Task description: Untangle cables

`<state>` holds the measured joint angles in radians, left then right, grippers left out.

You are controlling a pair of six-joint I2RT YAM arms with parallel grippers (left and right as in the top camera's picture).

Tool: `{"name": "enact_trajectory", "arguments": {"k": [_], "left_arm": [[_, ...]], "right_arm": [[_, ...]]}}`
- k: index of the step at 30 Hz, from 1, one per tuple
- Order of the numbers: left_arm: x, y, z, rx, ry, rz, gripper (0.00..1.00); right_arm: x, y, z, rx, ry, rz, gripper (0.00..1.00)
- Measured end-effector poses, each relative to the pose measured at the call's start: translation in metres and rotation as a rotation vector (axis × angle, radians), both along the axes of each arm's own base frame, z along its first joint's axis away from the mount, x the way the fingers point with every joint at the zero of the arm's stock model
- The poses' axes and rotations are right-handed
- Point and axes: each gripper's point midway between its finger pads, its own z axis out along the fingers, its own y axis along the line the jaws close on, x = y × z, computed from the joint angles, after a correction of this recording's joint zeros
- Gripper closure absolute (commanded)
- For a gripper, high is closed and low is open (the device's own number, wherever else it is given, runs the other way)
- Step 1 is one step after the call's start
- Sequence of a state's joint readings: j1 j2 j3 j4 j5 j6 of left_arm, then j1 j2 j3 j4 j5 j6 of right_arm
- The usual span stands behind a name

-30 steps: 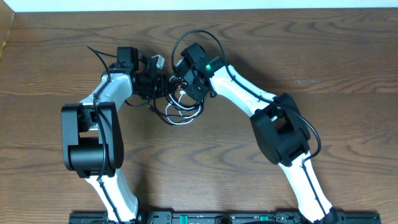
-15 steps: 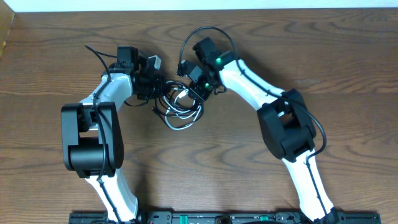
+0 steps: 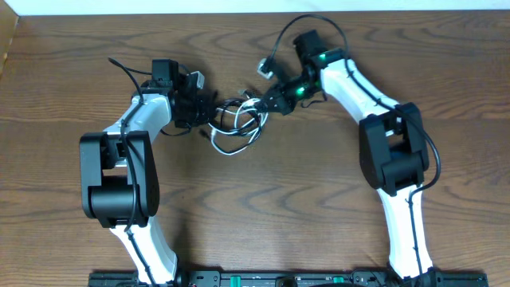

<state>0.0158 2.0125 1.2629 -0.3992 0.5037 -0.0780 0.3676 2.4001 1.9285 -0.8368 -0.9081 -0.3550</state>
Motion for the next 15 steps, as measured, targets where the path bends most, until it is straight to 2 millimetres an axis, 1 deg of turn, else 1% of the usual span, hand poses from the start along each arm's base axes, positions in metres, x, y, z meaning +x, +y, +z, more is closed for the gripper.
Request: {"name": "enact_trajectory", "arguments": {"k": [2, 5, 6, 7, 8, 10, 12, 15], "left_arm": [[0.001, 0.002, -0.001, 0.007, 0.003, 0.012, 0.92], [0.001, 0.003, -0.001, 0.006, 0.005, 0.019, 0.92], [0.001, 0.003, -0.001, 0.005, 0.005, 0.020, 0.92], [0.001, 0.003, -0.001, 0.003, 0.006, 0.022, 0.92], [0.001, 0.003, 0.000, 0.002, 0.008, 0.028, 0.92], [0.001, 0.006, 0.000, -0.004, 0.010, 0.038, 0.92], [0.002, 0.012, 0.001, -0.016, 0.012, 0.054, 0.92], [0.003, 0.027, 0.003, -0.055, 0.021, 0.104, 0.92]], "right_arm": [[0.003, -0.011, -0.011, -0.088, 0.051, -0.071, 0.99], [0.004, -0.022, -0.028, -0.234, 0.093, -0.158, 0.98], [0.004, -0.026, -0.037, -0.315, 0.097, -0.197, 0.97], [0.003, -0.026, -0.040, -0.341, 0.093, -0.207, 0.90], [0.003, -0.028, -0.047, -0.414, 0.076, -0.234, 0.82], [0.002, -0.029, -0.054, -0.503, 0.049, -0.268, 0.77], [0.003, -0.030, -0.053, -0.565, 0.012, -0.298, 0.72], [0.009, -0.039, -0.055, -0.696, -0.072, -0.363, 0.60]]}}
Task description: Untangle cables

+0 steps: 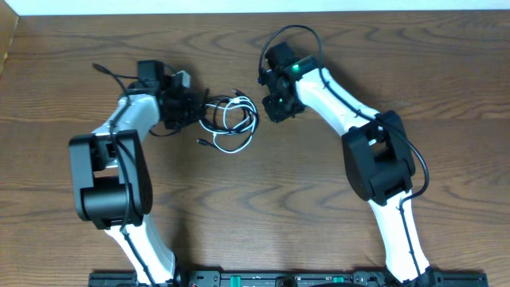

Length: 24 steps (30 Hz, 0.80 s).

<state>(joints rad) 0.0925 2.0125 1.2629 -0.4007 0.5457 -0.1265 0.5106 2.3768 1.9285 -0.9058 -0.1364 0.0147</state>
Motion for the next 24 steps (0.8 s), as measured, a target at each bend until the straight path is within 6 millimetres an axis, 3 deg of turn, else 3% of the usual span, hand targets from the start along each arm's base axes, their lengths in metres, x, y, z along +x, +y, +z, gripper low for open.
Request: {"name": "enact_trajectory", "arguments": {"k": [6, 10, 12, 13, 15, 16, 17, 19, 23, 24], "left_arm": [[0.000, 0.020, 0.010, -0.116, -0.002, 0.060, 0.92], [0.000, 0.019, 0.016, -0.179, -0.016, 0.051, 0.92], [0.001, 0.012, 0.022, -0.214, -0.045, 0.010, 0.92], [0.001, 0.008, 0.026, -0.237, -0.061, -0.015, 0.87], [0.001, -0.002, 0.035, -0.291, -0.107, -0.076, 0.57], [0.001, -0.007, 0.041, -0.324, -0.133, -0.107, 0.27], [0.000, -0.010, 0.045, -0.345, -0.148, -0.128, 0.14], [-0.001, -0.014, 0.049, -0.369, -0.162, -0.150, 0.09], [-0.006, -0.013, 0.045, -0.355, -0.131, -0.140, 0.09], [-0.007, -0.011, 0.043, -0.332, -0.117, -0.131, 0.19]], "right_arm": [[0.012, -0.019, 0.001, -0.177, -0.106, -0.089, 0.39], [0.018, -0.015, 0.002, -0.153, -0.127, -0.098, 0.41], [0.019, -0.003, 0.004, -0.087, -0.121, -0.060, 0.46], [0.019, 0.001, 0.004, -0.055, -0.112, -0.041, 0.49], [0.012, 0.016, 0.006, 0.033, -0.075, 0.026, 0.58], [0.009, 0.021, 0.008, 0.075, -0.056, 0.050, 0.61], [0.007, 0.024, 0.008, 0.100, -0.043, 0.062, 0.66], [0.005, 0.027, 0.012, 0.150, -0.020, 0.084, 0.72], [0.009, 0.016, 0.017, 0.193, 0.011, 0.073, 0.81], [0.011, 0.012, 0.018, 0.201, 0.016, 0.066, 0.85]]}}
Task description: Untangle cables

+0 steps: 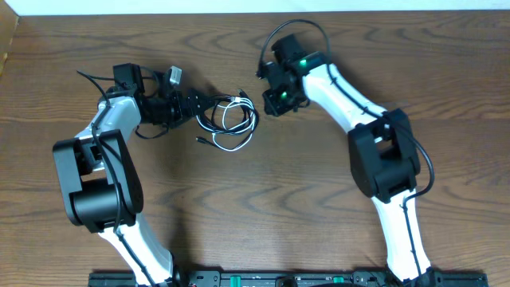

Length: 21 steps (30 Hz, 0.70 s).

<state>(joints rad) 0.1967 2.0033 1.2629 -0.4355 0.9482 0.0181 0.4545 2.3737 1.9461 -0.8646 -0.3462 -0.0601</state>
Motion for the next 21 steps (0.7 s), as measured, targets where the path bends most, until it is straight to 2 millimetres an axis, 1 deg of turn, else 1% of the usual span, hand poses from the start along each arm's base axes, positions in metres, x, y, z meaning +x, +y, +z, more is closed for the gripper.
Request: {"name": "enact_trajectory", "arguments": {"k": [1, 3, 4, 5, 7, 9, 10, 11, 12, 14, 15, 16, 18, 19, 21], "left_arm": [[-0.001, 0.002, 0.000, 0.025, 0.014, 0.013, 0.28], [0.001, 0.008, 0.006, 0.088, 0.012, 0.046, 0.49], [0.002, 0.010, 0.013, 0.121, 0.006, 0.069, 0.72], [0.004, 0.011, 0.022, 0.149, -0.004, 0.091, 0.92], [0.006, 0.007, 0.042, 0.199, -0.041, 0.118, 0.92], [0.008, -0.005, 0.056, 0.240, -0.064, 0.134, 0.92], [0.008, -0.014, 0.059, 0.261, -0.071, 0.134, 0.83], [0.008, -0.030, 0.057, 0.288, -0.073, 0.120, 0.75], [0.007, -0.039, 0.054, 0.300, -0.072, 0.105, 0.71], [0.008, -0.060, 0.048, 0.325, -0.078, 0.082, 0.73], [0.005, -0.071, 0.044, 0.340, -0.077, 0.063, 0.81], [0.003, -0.082, 0.039, 0.363, -0.077, 0.045, 0.82], [0.001, -0.094, 0.032, 0.412, -0.075, 0.039, 0.81], [0.001, -0.096, 0.028, 0.434, -0.070, 0.051, 0.70], [0.003, -0.095, 0.020, 0.480, -0.050, 0.101, 0.67]], "right_arm": [[0.003, -0.005, 0.001, 0.007, 0.005, -0.009, 0.89], [0.008, -0.014, 0.002, 0.028, 0.016, -0.035, 0.99], [0.012, -0.019, 0.003, 0.040, 0.023, -0.053, 0.99], [0.015, -0.026, 0.003, 0.048, 0.033, -0.081, 0.99], [0.022, -0.038, 0.004, 0.063, 0.046, -0.125, 0.99], [0.028, -0.051, 0.006, 0.081, 0.058, -0.164, 0.99], [0.031, -0.056, 0.006, 0.090, 0.063, -0.180, 0.99], [0.034, -0.066, 0.007, 0.102, 0.074, -0.207, 0.99], [0.035, -0.071, 0.007, 0.105, 0.084, -0.218, 0.99], [0.032, -0.080, 0.006, 0.101, 0.111, -0.237, 0.99], [0.032, -0.083, 0.006, 0.102, 0.118, -0.245, 0.99], [0.032, -0.085, 0.006, 0.103, 0.121, -0.247, 0.98], [0.032, -0.086, 0.006, 0.106, 0.124, -0.248, 0.95], [0.032, -0.085, 0.006, 0.107, 0.124, -0.246, 0.94], [0.031, -0.083, 0.006, 0.109, 0.126, -0.242, 0.93]]}}
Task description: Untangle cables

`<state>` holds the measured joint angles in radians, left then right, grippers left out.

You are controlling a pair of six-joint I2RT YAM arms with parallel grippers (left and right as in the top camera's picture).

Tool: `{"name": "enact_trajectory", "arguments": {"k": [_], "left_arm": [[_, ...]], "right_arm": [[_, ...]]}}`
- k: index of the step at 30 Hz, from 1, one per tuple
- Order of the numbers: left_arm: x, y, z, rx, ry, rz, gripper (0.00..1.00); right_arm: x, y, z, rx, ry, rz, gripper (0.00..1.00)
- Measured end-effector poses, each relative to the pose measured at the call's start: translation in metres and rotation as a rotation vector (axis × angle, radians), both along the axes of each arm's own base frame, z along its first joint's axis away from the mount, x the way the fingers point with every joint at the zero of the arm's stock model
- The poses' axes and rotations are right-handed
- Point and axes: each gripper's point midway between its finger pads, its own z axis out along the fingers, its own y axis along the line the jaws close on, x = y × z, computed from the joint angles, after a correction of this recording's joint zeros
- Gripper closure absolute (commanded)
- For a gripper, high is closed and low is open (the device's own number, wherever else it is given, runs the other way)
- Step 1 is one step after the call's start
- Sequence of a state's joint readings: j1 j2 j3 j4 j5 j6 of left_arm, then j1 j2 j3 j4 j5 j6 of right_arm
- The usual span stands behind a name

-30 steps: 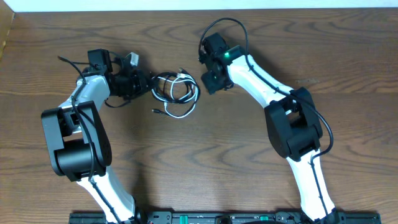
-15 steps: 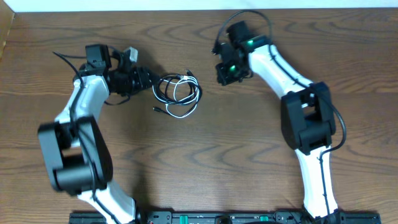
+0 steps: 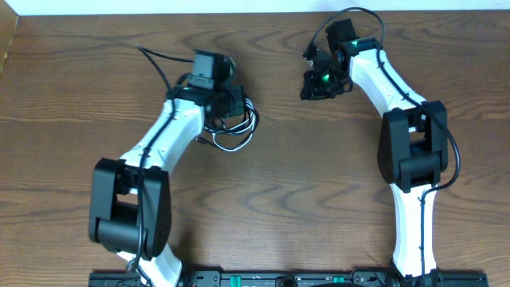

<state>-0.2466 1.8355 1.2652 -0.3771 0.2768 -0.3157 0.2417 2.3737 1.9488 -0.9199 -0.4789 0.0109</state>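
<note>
A tangle of white and black cables [image 3: 237, 131] lies on the wooden table left of centre, with a loose black plug end [image 3: 201, 142] sticking out to its left. My left gripper [image 3: 231, 105] reaches in from above and left and sits on the top edge of the tangle. Its fingers are dark against the cables, so their state is hidden. My right gripper [image 3: 307, 86] hovers well to the right of the tangle, open, with nothing between its fingers.
The brown wooden table [image 3: 319, 183] fills the view. Its far edge [image 3: 255, 11] meets a white wall at the top. The two arm bases stand at the near edge. A black wire [image 3: 159, 57] trails from the left wrist.
My left wrist has moved right, from the tangle's left side to above its top edge. My right gripper has moved right and slightly up, away from the cables. The tangle has barely shifted.
At first both grippers were at the tangle, left on its left side and right on its right end. Then the right gripper was off the cables while the left stayed at the left end. Now the left is over the tangle and the right is far off.
</note>
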Motion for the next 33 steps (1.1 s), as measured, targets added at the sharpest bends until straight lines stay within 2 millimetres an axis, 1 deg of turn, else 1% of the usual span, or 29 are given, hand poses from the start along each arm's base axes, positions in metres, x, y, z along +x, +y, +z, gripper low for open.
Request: {"name": "enact_trajectory", "arguments": {"k": [3, 4, 6, 7, 9, 10, 11, 12, 13, 14, 16, 20, 22, 23, 25, 26, 28, 30, 31, 33], "left_arm": [[0.008, 0.014, -0.013, 0.058, 0.010, 0.132, 0.68], [0.010, 0.017, -0.016, 0.065, 0.012, 0.164, 0.65], [0.018, 0.022, -0.022, 0.067, 0.003, 0.227, 0.53], [0.023, 0.023, -0.025, 0.061, -0.002, 0.252, 0.50], [0.026, 0.025, -0.034, 0.066, 0.002, 0.279, 0.49], [0.028, 0.025, -0.039, 0.065, 0.006, 0.293, 0.55], [0.029, 0.025, -0.044, 0.066, 0.008, 0.300, 0.66], [0.030, 0.025, -0.049, 0.067, 0.013, 0.305, 0.73], [0.031, 0.026, -0.054, 0.068, 0.019, 0.311, 0.81], [0.030, 0.026, -0.059, 0.070, 0.029, 0.313, 0.92], [0.028, 0.027, -0.066, 0.074, 0.048, 0.319, 0.93], [0.027, 0.027, -0.066, 0.076, 0.050, 0.322, 0.93], [0.027, 0.025, -0.065, 0.069, 0.050, 0.303, 0.92], [0.027, 0.025, -0.063, 0.064, 0.047, 0.291, 0.92], [0.026, 0.024, -0.055, 0.049, 0.042, 0.273, 0.93], [0.025, 0.026, -0.046, 0.045, 0.039, 0.266, 0.93], [0.020, 0.030, -0.036, 0.039, 0.044, 0.266, 0.93], [0.015, 0.039, -0.026, 0.038, 0.058, 0.280, 0.93], [0.012, 0.048, -0.023, 0.040, 0.069, 0.296, 0.92], [0.004, 0.064, -0.027, 0.050, 0.118, 0.329, 0.92]], "right_arm": [[-0.002, 0.004, 0.000, 0.001, 0.002, 0.008, 0.90], [-0.003, 0.005, 0.000, 0.000, 0.003, 0.010, 0.88], [-0.004, 0.008, 0.000, 0.000, 0.002, 0.018, 0.86], [-0.005, 0.010, 0.000, 0.000, 0.003, 0.022, 0.85], [-0.007, 0.015, 0.000, 0.000, 0.002, 0.032, 0.83], [-0.008, 0.019, 0.000, 0.001, 0.000, 0.040, 0.82], [-0.009, 0.022, 0.000, 0.001, -0.001, 0.046, 0.82], [-0.010, 0.025, 0.000, 0.003, -0.004, 0.053, 0.81], [-0.011, 0.027, 0.000, 0.003, -0.005, 0.057, 0.82], [-0.012, 0.030, 0.000, 0.004, -0.006, 0.063, 0.82], [-0.014, 0.035, 0.001, 0.006, -0.009, 0.073, 0.83], [-0.018, 0.044, 0.001, 0.009, -0.011, 0.092, 0.90], [-0.019, 0.047, 0.002, 0.019, -0.009, 0.102, 0.95], [-0.020, 0.048, 0.003, 0.027, -0.008, 0.106, 0.95], [-0.024, 0.056, 0.007, 0.075, -0.008, 0.139, 0.93], [-0.025, 0.060, 0.010, 0.107, -0.009, 0.156, 0.92], [-0.027, 0.069, 0.018, 0.178, -0.013, 0.184, 0.87], [-0.026, 0.078, 0.027, 0.252, -0.025, 0.208, 0.79], [-0.026, 0.084, 0.034, 0.303, -0.031, 0.220, 0.79], [-0.024, 0.092, 0.042, 0.362, -0.040, 0.223, 0.79]]}}
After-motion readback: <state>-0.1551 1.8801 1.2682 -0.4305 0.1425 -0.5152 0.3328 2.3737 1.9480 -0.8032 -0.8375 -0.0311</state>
